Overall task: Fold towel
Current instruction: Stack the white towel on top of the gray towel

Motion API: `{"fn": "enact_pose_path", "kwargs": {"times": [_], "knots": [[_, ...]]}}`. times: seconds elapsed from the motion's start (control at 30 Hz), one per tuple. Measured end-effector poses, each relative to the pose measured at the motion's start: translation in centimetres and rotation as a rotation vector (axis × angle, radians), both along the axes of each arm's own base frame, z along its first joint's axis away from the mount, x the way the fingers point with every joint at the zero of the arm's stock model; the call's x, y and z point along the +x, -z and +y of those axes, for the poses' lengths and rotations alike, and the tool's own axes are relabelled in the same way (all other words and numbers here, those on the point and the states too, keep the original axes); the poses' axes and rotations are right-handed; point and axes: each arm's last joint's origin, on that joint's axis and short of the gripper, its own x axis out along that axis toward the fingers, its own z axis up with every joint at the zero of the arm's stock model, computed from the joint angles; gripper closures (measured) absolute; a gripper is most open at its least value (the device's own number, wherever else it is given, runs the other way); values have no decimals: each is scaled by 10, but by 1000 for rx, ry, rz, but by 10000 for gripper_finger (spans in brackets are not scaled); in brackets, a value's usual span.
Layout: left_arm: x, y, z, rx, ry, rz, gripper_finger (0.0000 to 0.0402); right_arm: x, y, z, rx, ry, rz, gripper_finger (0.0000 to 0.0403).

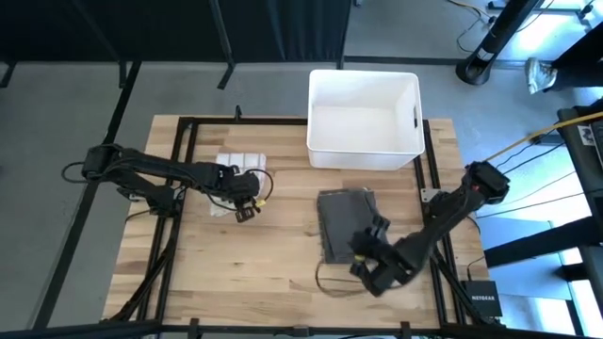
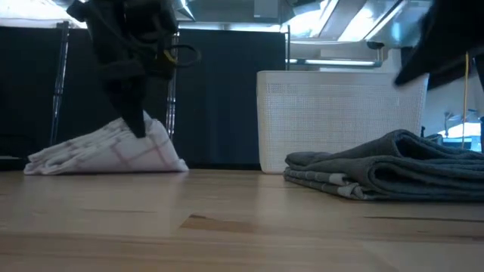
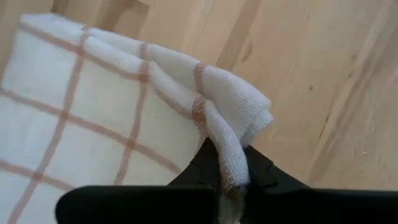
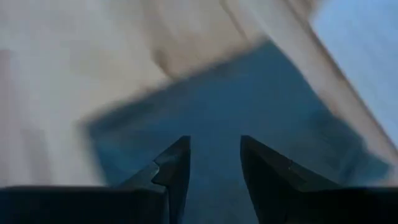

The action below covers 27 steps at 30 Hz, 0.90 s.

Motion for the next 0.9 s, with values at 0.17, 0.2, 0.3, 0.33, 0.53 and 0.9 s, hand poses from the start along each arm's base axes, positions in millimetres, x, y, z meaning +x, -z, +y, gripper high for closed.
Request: {"fn": "enact_pose_path", "kwargs": {"times": [0.17, 0.2, 0.3, 0.33, 0.53, 0.9], "knots": [[-1, -6, -1, -15, -18, -33, 392, 6, 36, -34, 73, 116, 90, 261], [0, -8, -1, -15, -17, -39, 392, 8, 45, -40, 101, 115, 93, 261], [5, -16, -5, -15, -1, -70, 392, 10, 68, -53, 190, 100, 75, 261], [7, -19, -6, -16, 6, -86, 391, 11, 74, -57, 221, 91, 59, 261], [19, -39, -16, -35, 22, -204, 388, 24, 89, -60, 314, 28, -53, 261], [36, -64, -27, -58, 43, -354, 391, 79, 94, -42, 312, -96, -35, 261]]}}
